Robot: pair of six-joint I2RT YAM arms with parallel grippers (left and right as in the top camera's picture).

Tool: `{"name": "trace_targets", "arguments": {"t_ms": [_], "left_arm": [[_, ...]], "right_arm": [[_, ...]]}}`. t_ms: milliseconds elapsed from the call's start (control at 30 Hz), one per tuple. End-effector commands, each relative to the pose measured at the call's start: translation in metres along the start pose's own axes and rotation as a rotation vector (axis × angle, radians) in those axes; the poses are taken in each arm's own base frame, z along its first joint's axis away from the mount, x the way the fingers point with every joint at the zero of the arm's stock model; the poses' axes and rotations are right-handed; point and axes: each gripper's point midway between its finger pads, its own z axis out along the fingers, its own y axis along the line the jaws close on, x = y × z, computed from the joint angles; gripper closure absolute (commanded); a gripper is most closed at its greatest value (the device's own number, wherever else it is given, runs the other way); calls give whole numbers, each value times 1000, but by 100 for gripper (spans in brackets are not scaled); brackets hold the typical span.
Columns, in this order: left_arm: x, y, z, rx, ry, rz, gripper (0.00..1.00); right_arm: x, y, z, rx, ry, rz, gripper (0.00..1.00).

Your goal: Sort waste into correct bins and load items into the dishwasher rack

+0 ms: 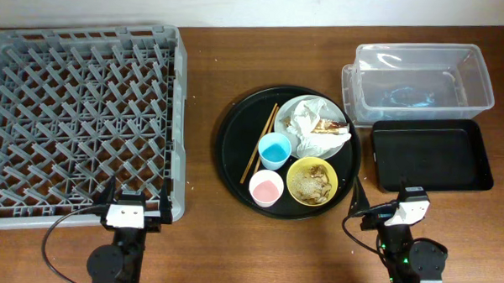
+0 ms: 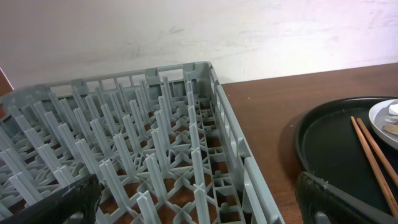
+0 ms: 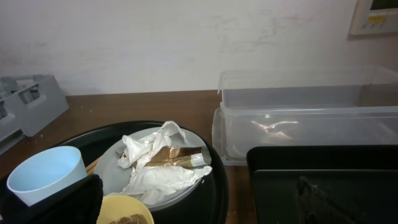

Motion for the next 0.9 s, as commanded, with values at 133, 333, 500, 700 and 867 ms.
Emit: {"name": "trace_targets", "arguments": {"t_ms": [133,333,500,700,867], "left_arm": [[2,1,0,-7,3,16,1],[2,1,0,-7,3,16,1],[2,1,0,-7,3,16,1],[2,1,0,-7,2,16,1],[-2,2,0,-9,-14,17,1]], "right_arm": [[2,1,0,-6,2,3,1],[3,1,0,-6,3,4,2],[2,1,0,-6,2,4,1],[2,2,0,-10,2,4,2],[1,-9,0,52,-5,4,2]]}}
